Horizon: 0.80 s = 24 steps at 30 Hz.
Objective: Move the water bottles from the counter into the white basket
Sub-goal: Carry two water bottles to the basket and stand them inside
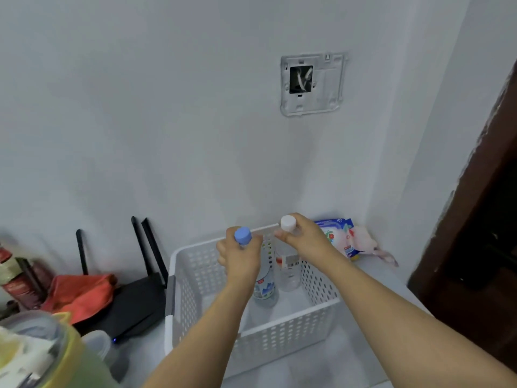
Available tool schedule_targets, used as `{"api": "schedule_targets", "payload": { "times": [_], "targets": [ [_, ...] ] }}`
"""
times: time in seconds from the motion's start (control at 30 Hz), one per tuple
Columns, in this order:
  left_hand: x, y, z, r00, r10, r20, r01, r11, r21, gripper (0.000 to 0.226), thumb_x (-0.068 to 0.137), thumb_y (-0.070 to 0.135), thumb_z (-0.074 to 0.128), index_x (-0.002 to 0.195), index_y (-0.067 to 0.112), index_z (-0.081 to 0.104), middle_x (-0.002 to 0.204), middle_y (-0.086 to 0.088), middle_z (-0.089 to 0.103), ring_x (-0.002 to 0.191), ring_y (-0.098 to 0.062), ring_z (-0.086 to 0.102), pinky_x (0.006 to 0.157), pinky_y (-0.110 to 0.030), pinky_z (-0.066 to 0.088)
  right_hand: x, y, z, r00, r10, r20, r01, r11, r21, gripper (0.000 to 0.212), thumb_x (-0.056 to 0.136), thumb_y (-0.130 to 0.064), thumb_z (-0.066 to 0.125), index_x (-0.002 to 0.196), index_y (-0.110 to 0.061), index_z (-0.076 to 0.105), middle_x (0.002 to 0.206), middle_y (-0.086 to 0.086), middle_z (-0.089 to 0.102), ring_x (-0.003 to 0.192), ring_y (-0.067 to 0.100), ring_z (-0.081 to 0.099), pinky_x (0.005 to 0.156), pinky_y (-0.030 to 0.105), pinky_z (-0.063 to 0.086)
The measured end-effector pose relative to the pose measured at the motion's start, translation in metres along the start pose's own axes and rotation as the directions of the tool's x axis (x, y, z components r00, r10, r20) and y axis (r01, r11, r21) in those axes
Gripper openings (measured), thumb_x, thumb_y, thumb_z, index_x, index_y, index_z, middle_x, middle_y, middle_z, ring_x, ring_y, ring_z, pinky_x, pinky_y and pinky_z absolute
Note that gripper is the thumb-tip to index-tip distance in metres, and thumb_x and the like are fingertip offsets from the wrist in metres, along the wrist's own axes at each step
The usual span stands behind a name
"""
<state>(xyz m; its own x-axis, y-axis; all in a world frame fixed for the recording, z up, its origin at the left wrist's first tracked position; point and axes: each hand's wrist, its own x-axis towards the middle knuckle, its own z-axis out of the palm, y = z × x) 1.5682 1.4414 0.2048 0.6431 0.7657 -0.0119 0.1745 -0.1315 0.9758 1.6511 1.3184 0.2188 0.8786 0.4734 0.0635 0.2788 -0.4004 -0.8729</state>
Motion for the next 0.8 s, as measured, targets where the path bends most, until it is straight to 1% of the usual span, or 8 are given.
{"api": "schedule_targets", "payload": {
  "times": [0.17, 0.27, 0.37, 0.5, 0.6, 0.67, 0.73, 0.8],
  "targets": [
    [0.011, -0.014, -0.002, 0.986, 0.113, 0.125, -0.134, 0.976, 0.174, 0.032, 0.083, 0.038, 0.065, 0.106, 0.024, 0.049, 0.114, -0.002, 0.038, 0.113, -0.022, 0.035, 0.089, -0.034, 0.035, 0.006, 0.004, -0.003, 0.998, 0.064, -0.001, -0.064, 0.995, 0.079, 0.030, 0.086, -0.034, 0.071, 0.111, -0.023, 0.059, 0.105, -0.006, 0.064, 0.103, 0.015, 0.060, 0.089, 0.035, 0.048],
    [0.004, -0.017, -0.004, 0.973, 0.018, 0.230, -0.079, 0.963, 0.259, 0.056, 0.067, 0.056, 0.069, 0.109, 0.026, 0.048, 0.117, 0.001, 0.044, 0.113, -0.020, 0.045, 0.094, -0.040, 0.044, 0.006, 0.004, -0.001, 0.996, 0.072, -0.045, -0.068, 0.995, 0.079, 0.030, 0.087, -0.034, 0.070, 0.112, -0.023, 0.058, 0.106, -0.006, 0.064, 0.101, 0.015, 0.059, 0.086, 0.033, 0.048],
    [-0.003, -0.018, -0.014, 0.936, -0.140, 0.324, 0.015, 0.933, 0.361, 0.079, 0.056, 0.057, 0.074, 0.122, 0.025, 0.042, 0.119, 0.001, 0.051, 0.107, -0.024, 0.056, 0.084, -0.045, 0.055, 0.004, 0.003, -0.001, 0.994, 0.071, -0.084, -0.064, 0.994, 0.086, 0.030, 0.086, -0.035, 0.071, 0.111, -0.026, 0.057, 0.105, -0.008, 0.063, 0.099, 0.013, 0.057, 0.080, 0.029, 0.044],
    [-0.006, -0.020, -0.022, 0.849, -0.320, 0.421, 0.048, 0.839, 0.542, 0.053, 0.076, 0.016, 0.074, 0.116, 0.027, 0.040, 0.106, -0.002, 0.053, 0.092, -0.028, 0.058, 0.074, -0.045, 0.060, -0.001, 0.002, 0.000, 0.996, 0.062, -0.064, -0.058, 0.996, 0.070, 0.031, 0.087, -0.035, 0.069, 0.116, -0.029, 0.058, 0.112, -0.010, 0.060, 0.106, 0.012, 0.055, 0.087, 0.031, 0.045],
    [-0.007, -0.023, -0.016, 0.859, -0.293, 0.420, 0.091, 0.894, 0.438, 0.060, 0.071, 0.011, 0.073, 0.124, 0.019, 0.046, 0.104, -0.006, 0.061, 0.077, -0.027, 0.060, 0.062, -0.036, 0.056, -0.002, 0.002, -0.002, 0.996, 0.066, -0.056, -0.063, 0.996, 0.062, 0.034, 0.090, -0.031, 0.065, 0.122, -0.030, 0.057, 0.118, -0.011, 0.058, 0.112, 0.013, 0.053, 0.092, 0.036, 0.048],
    [-0.005, -0.027, -0.010, 0.876, -0.230, 0.424, 0.051, 0.918, 0.393, 0.061, 0.070, 0.009, 0.072, 0.126, 0.019, 0.049, 0.105, -0.007, 0.063, 0.080, -0.027, 0.060, 0.066, -0.037, 0.054, -0.002, 0.002, -0.005, 0.994, 0.084, -0.063, -0.078, 0.992, 0.095, 0.035, 0.091, -0.030, 0.065, 0.125, -0.030, 0.056, 0.121, -0.010, 0.059, 0.115, 0.014, 0.054, 0.096, 0.042, 0.049],
    [-0.002, -0.028, -0.005, 0.892, -0.187, 0.412, 0.004, 0.914, 0.406, 0.051, 0.072, 0.011, 0.070, 0.119, 0.020, 0.052, 0.102, -0.004, 0.064, 0.088, -0.027, 0.062, 0.075, -0.037, 0.055, -0.001, 0.003, -0.006, 0.994, 0.081, -0.070, -0.072, 0.990, 0.121, 0.035, 0.091, -0.029, 0.065, 0.125, -0.030, 0.057, 0.124, -0.010, 0.060, 0.118, 0.014, 0.054, 0.101, 0.044, 0.047],
    [0.001, -0.026, -0.003, 0.906, -0.157, 0.393, -0.023, 0.909, 0.416, 0.029, 0.078, 0.008, 0.068, 0.099, 0.022, 0.054, 0.088, -0.001, 0.061, 0.086, -0.026, 0.060, 0.072, -0.033, 0.052, -0.001, 0.004, -0.005, 0.997, 0.056, -0.054, -0.050, 0.993, 0.107, 0.034, 0.092, -0.028, 0.064, 0.126, -0.029, 0.057, 0.121, -0.012, 0.059, 0.117, 0.012, 0.053, 0.101, 0.043, 0.047]
  ]
}}
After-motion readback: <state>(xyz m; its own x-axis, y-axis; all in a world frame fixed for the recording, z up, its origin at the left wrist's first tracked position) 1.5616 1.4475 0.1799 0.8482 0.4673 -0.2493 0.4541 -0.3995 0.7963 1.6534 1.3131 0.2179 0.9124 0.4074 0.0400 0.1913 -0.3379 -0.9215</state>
